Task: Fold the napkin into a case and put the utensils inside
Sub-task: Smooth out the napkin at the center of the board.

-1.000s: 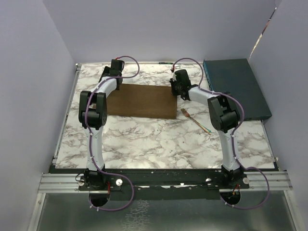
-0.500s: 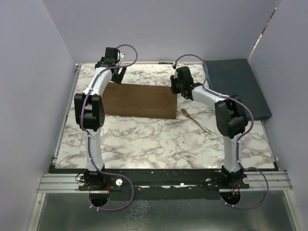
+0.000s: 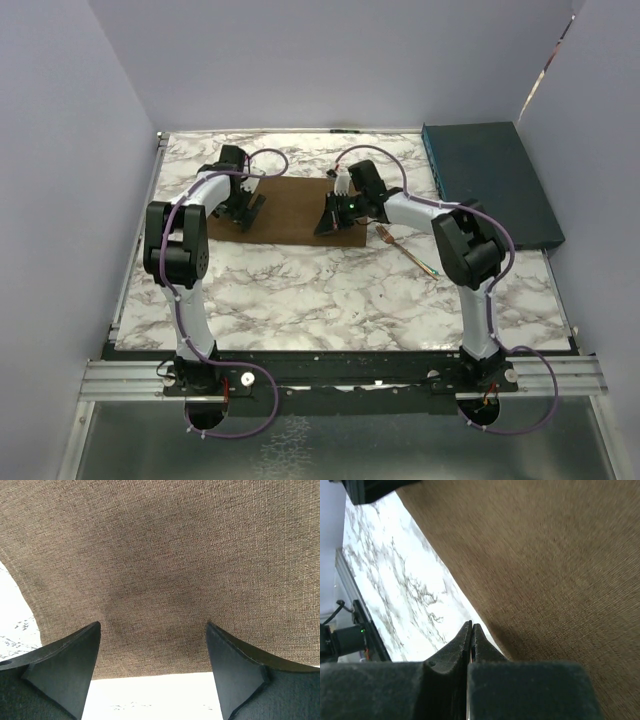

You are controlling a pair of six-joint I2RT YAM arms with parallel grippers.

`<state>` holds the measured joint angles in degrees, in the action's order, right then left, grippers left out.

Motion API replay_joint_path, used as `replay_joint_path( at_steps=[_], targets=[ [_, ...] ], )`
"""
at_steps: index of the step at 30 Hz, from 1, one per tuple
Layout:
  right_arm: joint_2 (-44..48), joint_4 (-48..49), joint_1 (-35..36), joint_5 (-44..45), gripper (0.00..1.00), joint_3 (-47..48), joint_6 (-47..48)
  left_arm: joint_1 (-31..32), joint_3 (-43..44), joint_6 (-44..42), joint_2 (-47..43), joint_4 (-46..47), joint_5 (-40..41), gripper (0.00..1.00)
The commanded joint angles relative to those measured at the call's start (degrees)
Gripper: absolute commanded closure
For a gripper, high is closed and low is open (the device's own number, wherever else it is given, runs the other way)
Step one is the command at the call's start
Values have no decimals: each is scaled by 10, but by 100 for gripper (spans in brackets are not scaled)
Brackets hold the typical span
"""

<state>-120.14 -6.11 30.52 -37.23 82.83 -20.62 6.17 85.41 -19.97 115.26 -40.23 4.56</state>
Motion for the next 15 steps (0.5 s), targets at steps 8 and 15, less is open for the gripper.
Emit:
replay_joint_path(
  at_steps=[8, 15],
  targets=[
    [-42, -59, -14, -10, 99, -40, -19, 0, -72, -9, -14, 68, 41, 15],
    [-29, -52, -40, -26, 99, -100, -22, 0, -102, -12, -19, 104, 69, 15]
  ],
)
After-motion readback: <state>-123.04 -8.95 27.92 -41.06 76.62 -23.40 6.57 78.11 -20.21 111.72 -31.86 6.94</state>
